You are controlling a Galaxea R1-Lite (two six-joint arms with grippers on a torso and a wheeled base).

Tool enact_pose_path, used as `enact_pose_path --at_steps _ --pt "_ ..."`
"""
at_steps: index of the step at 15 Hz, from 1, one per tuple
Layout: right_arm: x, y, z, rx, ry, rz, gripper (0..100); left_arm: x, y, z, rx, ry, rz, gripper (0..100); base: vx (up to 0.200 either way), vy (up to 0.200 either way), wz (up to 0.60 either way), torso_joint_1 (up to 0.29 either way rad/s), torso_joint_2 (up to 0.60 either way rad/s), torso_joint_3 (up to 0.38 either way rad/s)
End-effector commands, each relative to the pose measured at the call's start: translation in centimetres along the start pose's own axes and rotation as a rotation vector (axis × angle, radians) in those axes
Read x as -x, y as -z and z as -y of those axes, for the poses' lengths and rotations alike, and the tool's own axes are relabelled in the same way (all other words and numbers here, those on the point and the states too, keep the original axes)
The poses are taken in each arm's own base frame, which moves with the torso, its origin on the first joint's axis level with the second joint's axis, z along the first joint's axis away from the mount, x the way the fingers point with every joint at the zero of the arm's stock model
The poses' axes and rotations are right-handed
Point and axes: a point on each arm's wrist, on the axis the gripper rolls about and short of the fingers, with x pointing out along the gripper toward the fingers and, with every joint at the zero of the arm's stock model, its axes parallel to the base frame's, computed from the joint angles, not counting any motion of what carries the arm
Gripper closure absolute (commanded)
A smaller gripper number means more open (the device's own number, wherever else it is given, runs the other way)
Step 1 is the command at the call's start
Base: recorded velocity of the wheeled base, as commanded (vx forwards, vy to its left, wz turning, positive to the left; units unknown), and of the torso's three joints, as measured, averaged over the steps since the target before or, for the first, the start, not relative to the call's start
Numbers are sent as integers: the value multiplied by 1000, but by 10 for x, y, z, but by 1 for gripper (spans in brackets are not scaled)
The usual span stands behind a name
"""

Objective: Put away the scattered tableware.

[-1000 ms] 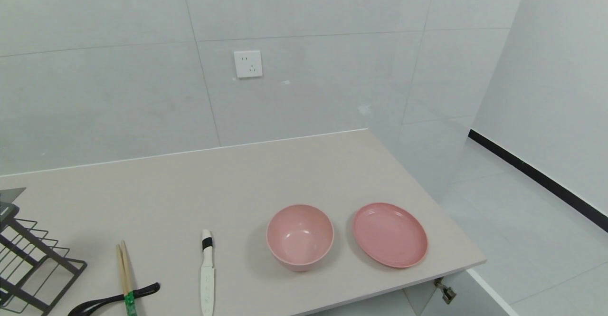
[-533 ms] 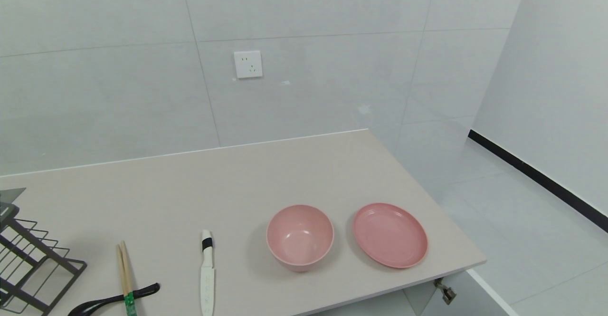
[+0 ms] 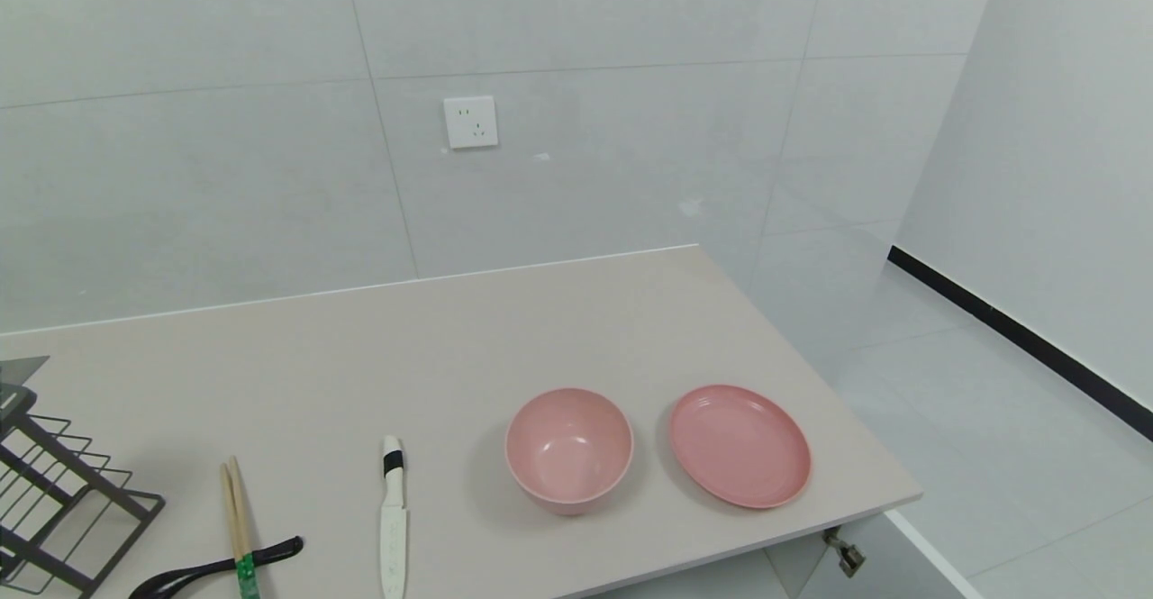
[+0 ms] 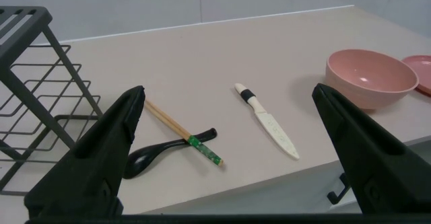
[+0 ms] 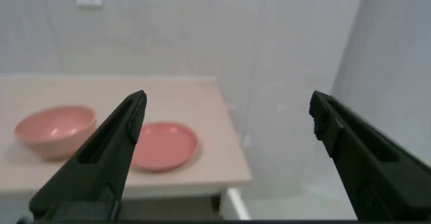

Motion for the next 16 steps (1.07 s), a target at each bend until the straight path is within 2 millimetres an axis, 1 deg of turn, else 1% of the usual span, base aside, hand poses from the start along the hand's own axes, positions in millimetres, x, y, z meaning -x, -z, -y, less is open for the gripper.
enact_pose_path --at_steps 1,2,3,4,6,7,8,10,12,14,16 --pt "-2 5 -2 -23 -87 -126 0 0 0 0 -1 1 -1 0 0 0 0 0 0 0" --pt "-2 7 -2 -41 -118 -209 0 0 0 0 -1 1 -1 0 0 0 0 0 0 0" --pt "-2 7 -2 -45 -123 -225 0 0 0 0 -1 1 -1 0 0 0 0 0 0 0" --pt "-7 -6 -2 -57 -150 -273 0 0 0 0 -2 1 -1 0 0 0 0 0 0 0" --pt "-22 -23 1 -73 -160 -341 0 0 0 0 -4 1 -1 0 0 0 0 0 0 0" --pt "-32 -24 2 -86 -163 -401 0 0 0 0 -4 1 -1 0 0 0 0 0 0 0" --pt "-37 -23 2 -95 -172 -437 0 0 0 0 -4 1 -1 0 0 0 0 0 0 0" --pt "-54 -19 3 -128 -225 -561 0 0 0 0 -5 3 -1 0 0 0 0 0 0 0" --pt "-63 -17 3 -139 -231 -612 0 0 0 0 -7 4 1 0 0 0 0 0 0 0" --pt "-79 -19 5 -142 -235 -637 0 0 0 0 -8 4 1 0 0 0 0 0 0 0" --pt "-92 -16 6 -150 -236 -672 0 0 0 0 -8 4 1 0 0 0 0 0 0 0"
